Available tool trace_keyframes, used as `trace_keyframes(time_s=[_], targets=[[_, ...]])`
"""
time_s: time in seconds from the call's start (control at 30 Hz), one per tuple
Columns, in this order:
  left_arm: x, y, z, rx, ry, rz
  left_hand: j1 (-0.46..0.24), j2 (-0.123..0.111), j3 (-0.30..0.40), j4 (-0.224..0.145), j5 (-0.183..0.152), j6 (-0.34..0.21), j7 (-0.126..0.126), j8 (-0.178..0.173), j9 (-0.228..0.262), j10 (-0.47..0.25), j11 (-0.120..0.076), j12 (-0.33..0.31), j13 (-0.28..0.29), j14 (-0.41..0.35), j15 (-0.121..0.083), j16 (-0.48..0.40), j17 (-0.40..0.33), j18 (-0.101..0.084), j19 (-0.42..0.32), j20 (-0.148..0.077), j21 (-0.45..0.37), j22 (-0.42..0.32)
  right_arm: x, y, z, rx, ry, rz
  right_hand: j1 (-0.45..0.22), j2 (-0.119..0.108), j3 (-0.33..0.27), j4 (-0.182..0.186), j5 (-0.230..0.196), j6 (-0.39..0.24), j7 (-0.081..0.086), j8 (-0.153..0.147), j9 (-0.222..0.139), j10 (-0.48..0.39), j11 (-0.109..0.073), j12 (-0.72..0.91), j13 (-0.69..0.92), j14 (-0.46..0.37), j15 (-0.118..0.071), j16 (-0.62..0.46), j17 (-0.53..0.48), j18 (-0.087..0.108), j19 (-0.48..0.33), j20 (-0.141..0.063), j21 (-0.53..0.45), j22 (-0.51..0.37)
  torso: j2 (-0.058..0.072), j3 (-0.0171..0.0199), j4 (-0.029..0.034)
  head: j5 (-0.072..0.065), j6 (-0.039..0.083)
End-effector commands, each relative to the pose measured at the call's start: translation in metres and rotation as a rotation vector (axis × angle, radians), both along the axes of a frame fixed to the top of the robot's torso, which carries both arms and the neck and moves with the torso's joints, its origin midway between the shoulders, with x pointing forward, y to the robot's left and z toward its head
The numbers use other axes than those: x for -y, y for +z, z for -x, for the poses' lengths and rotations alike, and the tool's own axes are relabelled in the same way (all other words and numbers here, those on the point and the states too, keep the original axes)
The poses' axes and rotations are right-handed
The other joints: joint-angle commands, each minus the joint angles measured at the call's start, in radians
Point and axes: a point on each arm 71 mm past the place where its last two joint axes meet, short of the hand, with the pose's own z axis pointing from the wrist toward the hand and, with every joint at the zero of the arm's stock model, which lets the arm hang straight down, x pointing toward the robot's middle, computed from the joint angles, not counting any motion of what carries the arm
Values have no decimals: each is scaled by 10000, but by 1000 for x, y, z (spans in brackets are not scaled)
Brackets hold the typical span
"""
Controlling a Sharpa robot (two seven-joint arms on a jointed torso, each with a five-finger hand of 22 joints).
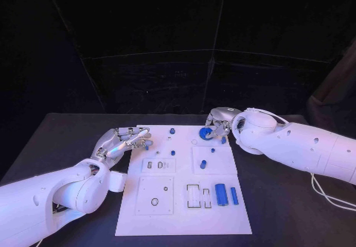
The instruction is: Assemble the parts on the task board
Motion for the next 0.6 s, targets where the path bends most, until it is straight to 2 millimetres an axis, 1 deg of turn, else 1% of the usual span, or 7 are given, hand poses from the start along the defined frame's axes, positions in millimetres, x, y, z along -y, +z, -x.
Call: trace_keyframes(time_s=[0.03,0.17,0.33,0.5,0.53,0.57,0.6], targets=[[2,1,0,40,-153,39,-27,89,-4,-67,-16,-67,84,-43,-4,-92,-9,-34,-8,-65,24,-49,3,73,-31,56,-62,-6,-1,5,1,834,-63,109,363,401,320,-118,-133,358,-161,144,49,219,-175,102,112,728,-130,78,1158,-94,106,-29,86,634,2,-2,5,6,-11],[1,1,0,38,-150,37,-20,95,3,-75,-16,-67,83,-44,-4,-93,-10,-35,-8,-65,24,-52,4,73,-28,57,-62,-5,-6,10,3,1395,98,-13,395,403,658,-275,-233,563,-235,198,53,306,-238,205,238,744,-187,111,1234,-131,220,-85,153,805,-2,-2,3,3,-2],[1,1,0,34,-155,39,-19,95,4,-77,-16,-67,83,-44,-4,-93,-10,-35,-8,-65,24,-52,4,74,-27,57,-63,-5,-16,15,9,1798,430,-221,208,340,962,-341,-133,702,-291,191,51,314,-294,158,220,743,-221,108,1235,-155,292,-127,197,915,-3,-9,4,20,20],[1,1,1,26,-157,40,11,109,28,-117,-15,-64,78,-46,-3,-94,-12,-39,-7,-65,23,-64,6,74,-19,57,-68,-3,-31,18,18,1740,703,-629,-221,161,1159,-254,-75,633,-257,41,9,302,-272,70,176,735,-209,87,1202,-161,305,-132,207,942,-3,-14,10,64,35],[1,1,1,25,-157,40,11,109,28,-117,-15,-64,78,-46,-3,-94,-12,-39,-7,-65,23,-64,6,74,-19,57,-68,-3,-35,19,20,1728,753,-723,-313,118,1179,-225,-67,593,-237,-4,-3,292,-256,45,159,734,-198,84,1198,-161,305,-127,208,943,-4,-20,12,76,36],[1,1,1,24,-160,41,11,109,28,-117,-15,-64,78,-46,-3,-94,-12,-39,-7,-65,23,-64,6,74,-19,57,-68,-3,-40,19,21,1722,811,-811,-386,78,1216,-212,-43,570,-224,-43,-10,289,-244,30,154,734,-189,82,1196,-161,305,-119,208,945,-5,-15,6,86,34],[1,1,1,22,-165,43,11,109,28,-117,-15,-64,78,-46,-3,-94,-12,-39,-7,-65,23,-64,6,74,-19,57,-68,-3,-47,20,22,1719,904,-925,-427,55,1251,-211,-16,566,-218,-64,-11,288,-238,23,153,735,-185,83,1200,-162,307,-114,209,949,-7,-22,10,82,27]])
